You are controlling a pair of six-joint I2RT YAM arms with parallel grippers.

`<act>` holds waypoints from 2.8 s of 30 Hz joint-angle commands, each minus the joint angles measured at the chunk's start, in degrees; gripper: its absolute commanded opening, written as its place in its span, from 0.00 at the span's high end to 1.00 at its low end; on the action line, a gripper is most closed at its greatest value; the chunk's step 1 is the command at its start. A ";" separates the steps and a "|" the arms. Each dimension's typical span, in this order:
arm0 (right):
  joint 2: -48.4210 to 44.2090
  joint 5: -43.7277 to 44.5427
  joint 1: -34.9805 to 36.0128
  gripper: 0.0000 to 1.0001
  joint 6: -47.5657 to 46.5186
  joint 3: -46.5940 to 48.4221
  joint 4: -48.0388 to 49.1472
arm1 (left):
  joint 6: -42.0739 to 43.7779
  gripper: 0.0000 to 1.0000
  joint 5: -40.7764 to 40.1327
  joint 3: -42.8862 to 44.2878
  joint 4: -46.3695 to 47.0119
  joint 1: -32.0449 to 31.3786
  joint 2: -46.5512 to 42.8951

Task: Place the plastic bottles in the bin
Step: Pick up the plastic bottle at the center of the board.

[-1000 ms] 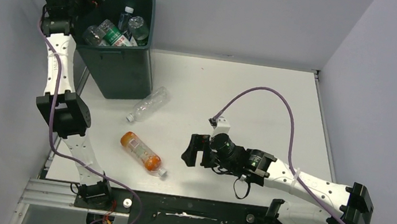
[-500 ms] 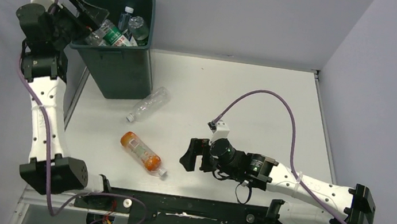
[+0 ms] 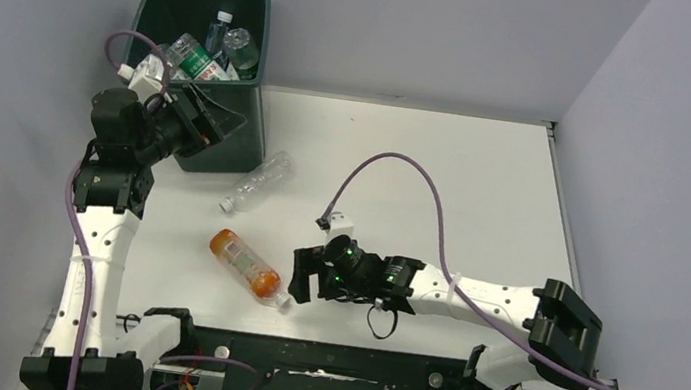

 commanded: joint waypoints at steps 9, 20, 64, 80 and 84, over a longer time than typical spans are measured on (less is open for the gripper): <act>12.78 -6.62 0.33 0.19 -7.15 8.55 8.54 | 3.10 0.16 -0.65 -8.39 -2.65 -5.69 -6.23; 18.24 -9.45 0.95 0.27 -11.17 10.53 10.20 | 2.46 0.16 -1.82 -15.84 -3.86 -10.56 -9.37; 4.53 3.63 5.05 0.73 -5.97 4.72 1.52 | 0.22 0.16 -3.26 -11.19 -1.96 -16.53 -4.08; -10.97 10.14 -3.03 0.73 -0.47 -1.12 -7.92 | -3.60 0.16 -12.02 -8.41 3.52 -30.78 2.80; -13.96 10.53 -5.06 0.73 -0.53 -1.82 -8.49 | -4.72 0.16 -12.08 -9.00 5.08 -32.18 3.22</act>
